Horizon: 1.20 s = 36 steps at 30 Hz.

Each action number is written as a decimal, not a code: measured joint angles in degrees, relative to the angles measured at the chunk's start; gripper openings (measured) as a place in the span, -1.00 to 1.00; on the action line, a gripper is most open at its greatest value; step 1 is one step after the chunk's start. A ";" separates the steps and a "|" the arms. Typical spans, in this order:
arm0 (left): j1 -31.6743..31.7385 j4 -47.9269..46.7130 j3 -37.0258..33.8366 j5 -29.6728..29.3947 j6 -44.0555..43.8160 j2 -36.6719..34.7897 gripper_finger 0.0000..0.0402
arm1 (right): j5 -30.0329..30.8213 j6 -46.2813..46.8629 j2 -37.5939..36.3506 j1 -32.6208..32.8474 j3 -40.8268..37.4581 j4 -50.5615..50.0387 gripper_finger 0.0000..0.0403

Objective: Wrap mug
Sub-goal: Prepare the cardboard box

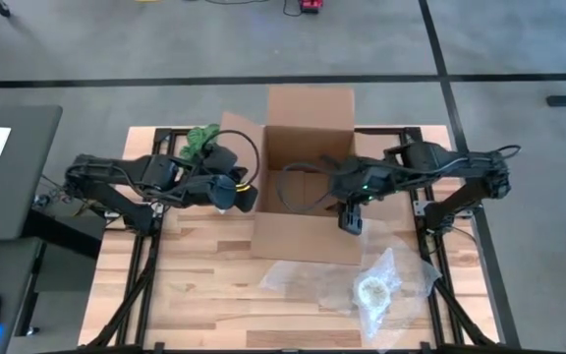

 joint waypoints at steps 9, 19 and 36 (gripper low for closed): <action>0.00 -10.60 -0.02 -0.58 -8.12 -0.30 -1.00 | 10.71 18.86 -8.88 -0.46 0.04 -17.27 -0.27; -0.14 -9.08 -5.11 1.01 -7.68 0.67 -1.00 | 9.14 32.03 -17.18 0.29 -19.67 -13.25 -0.41; -0.63 4.05 -14.05 2.09 -1.92 -2.29 -1.00 | 11.38 30.26 -18.91 -1.26 -23.99 -4.09 -0.41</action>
